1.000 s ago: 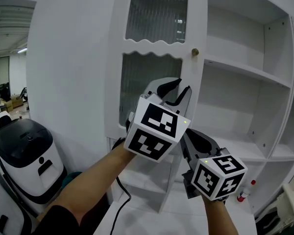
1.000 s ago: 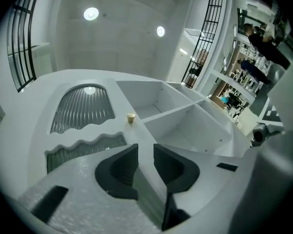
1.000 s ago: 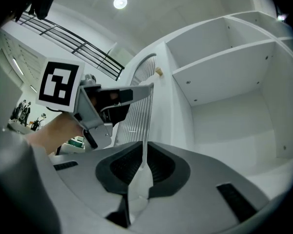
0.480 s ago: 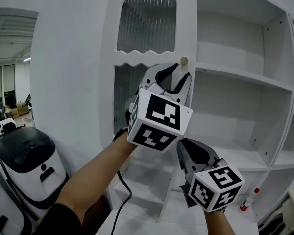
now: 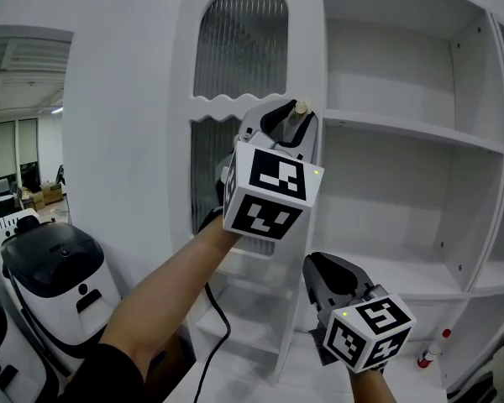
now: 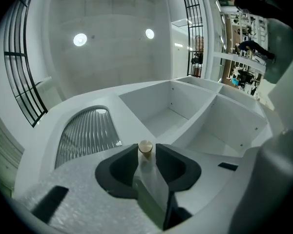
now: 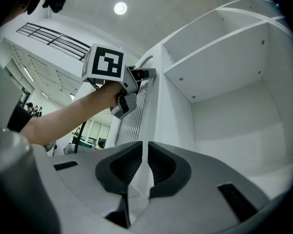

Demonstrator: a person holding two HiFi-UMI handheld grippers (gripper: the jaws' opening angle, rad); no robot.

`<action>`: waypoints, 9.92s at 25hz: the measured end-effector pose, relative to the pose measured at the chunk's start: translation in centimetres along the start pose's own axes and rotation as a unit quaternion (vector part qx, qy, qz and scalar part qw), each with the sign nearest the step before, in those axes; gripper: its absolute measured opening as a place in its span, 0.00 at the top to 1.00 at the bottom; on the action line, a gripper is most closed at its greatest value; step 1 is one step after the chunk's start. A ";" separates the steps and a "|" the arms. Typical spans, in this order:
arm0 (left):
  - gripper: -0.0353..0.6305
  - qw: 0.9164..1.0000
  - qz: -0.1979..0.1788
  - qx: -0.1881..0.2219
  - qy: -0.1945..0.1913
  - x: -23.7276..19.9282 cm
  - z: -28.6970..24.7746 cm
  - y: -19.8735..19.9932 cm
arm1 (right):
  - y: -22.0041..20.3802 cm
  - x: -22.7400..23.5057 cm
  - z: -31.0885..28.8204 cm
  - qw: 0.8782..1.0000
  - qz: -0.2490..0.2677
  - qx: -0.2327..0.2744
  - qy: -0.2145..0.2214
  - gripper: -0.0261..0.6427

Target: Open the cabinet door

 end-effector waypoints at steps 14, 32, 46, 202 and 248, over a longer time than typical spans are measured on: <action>0.83 1.000 0.018 -0.006 0.011 -0.1 0.6 0.6 | -2.7 0.5 -0.5 0.999 -0.005 -0.042 0.028 0.81; 0.82 0.999 0.049 -0.005 0.004 -0.7 3.0 1.4 | -5.2 -0.3 -2.5 0.993 -0.039 -0.080 0.080 0.79; 0.90 0.996 0.065 -0.046 0.033 -0.1 6.0 -1.3 | -5.6 -0.3 -2.8 0.991 -0.050 -0.083 0.093 0.81; 0.93 0.916 0.214 -0.329 0.079 -9.3 43.2 -18.1 | -1.1 -35.9 -5.4 0.995 0.011 0.001 0.102 0.80; 0.93 0.897 0.254 -0.353 0.078 1.3 40.7 -16.5 | -5.1 -28.3 1.3 0.992 0.000 -0.050 0.117 0.92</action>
Point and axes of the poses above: the fingertips, and each gripper's own axes: z backward along the fingers, x to its right, y out of its top, the point moved 7 cm from there along z, backward along the fingers, and after that the axes turned 14 degrees about -x, right-handed, at the moved point
